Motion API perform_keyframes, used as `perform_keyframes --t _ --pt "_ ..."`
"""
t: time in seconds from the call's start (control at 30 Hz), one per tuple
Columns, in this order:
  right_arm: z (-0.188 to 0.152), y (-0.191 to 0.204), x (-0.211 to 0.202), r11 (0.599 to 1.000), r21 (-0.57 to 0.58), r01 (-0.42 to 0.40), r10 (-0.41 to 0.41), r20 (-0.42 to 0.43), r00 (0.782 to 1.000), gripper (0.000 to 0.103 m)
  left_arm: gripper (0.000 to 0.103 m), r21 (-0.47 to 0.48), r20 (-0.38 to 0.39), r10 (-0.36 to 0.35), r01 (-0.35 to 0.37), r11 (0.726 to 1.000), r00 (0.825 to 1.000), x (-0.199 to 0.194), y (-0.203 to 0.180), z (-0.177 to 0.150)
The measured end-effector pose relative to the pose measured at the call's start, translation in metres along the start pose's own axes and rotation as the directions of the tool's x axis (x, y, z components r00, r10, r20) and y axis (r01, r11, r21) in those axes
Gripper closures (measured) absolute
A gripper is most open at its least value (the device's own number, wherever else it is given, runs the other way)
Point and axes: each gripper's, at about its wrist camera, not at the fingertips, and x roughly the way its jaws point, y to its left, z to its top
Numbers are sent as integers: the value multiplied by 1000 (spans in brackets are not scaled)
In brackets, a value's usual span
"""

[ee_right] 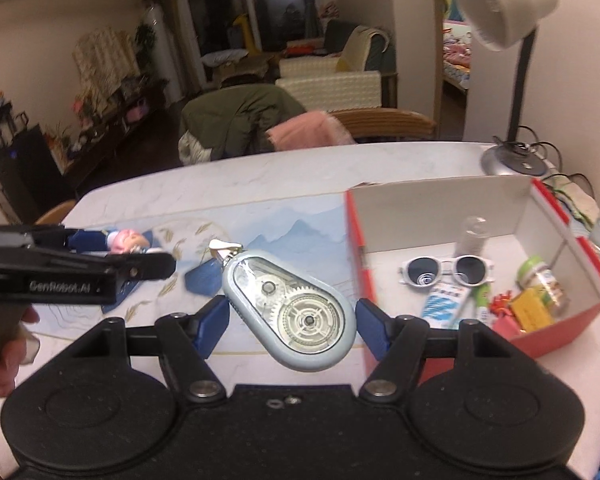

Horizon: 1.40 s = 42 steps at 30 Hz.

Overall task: Organize rigid objects
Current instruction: 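Carry the doll and tape dispenser with both tools into the red shoebox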

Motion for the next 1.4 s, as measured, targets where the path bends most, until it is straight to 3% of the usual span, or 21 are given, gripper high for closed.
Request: perform_keyframes --t 0.3,0.77,1.0,1.4 --pt "-3 -64 -18 998 52 45 -46 23 999 34 25 64 -11 -49 50 997 999 19 -71 12" --pt "-3 -160 -15 989 74 124 -124 0 992 34 26 108 -97 -84 94 990 992 90 -161 29" --pt "12 -195 9 989 65 133 -130 -51 990 34 26 101 -163 -70 87 991 984 133 -185 38" --pt "32 -217 81 983 -72 168 -178 -156 972 34 26 111 -272 -22 54 992 962 198 -205 48"
